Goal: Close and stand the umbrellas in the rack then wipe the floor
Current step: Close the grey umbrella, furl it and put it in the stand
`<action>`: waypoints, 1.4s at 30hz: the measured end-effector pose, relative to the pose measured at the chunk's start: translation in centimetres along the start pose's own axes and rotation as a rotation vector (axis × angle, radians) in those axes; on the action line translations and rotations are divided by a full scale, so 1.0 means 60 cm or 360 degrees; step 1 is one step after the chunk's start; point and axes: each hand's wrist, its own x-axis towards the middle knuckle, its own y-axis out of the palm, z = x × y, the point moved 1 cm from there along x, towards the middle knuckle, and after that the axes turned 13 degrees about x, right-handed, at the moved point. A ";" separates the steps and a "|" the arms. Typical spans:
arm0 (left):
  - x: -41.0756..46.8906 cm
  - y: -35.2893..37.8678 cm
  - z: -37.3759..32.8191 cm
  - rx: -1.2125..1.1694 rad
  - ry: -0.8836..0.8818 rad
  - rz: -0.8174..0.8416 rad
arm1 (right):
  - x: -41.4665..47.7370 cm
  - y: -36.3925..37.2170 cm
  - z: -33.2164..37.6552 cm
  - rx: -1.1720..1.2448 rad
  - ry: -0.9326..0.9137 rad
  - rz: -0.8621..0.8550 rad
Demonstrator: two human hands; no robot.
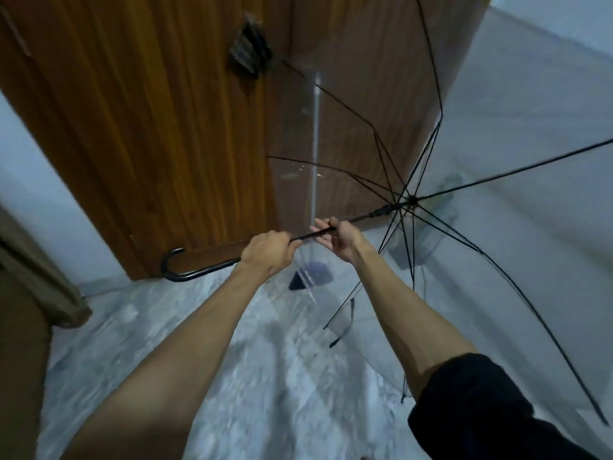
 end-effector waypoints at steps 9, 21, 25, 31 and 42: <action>0.160 -0.037 -0.213 0.0058 0.0393 0.0040 | -0.004 -0.298 0.284 0.0549 -0.0388 -0.0528; 0.385 -0.015 -0.501 0.0145 0.0678 -0.0036 | 0.041 -0.563 0.522 0.0514 -0.0485 -0.1204; 0.474 0.001 -0.558 0.0047 0.0698 0.0156 | 0.084 -0.615 0.572 0.0565 -0.0476 -0.1207; 0.604 0.048 -0.602 -0.0152 0.0738 0.0336 | 0.144 -0.639 0.621 0.0681 -0.0586 -0.1245; 0.771 0.076 -0.605 -0.0387 0.0873 0.0614 | 0.251 -0.635 0.733 0.0554 -0.0634 -0.1465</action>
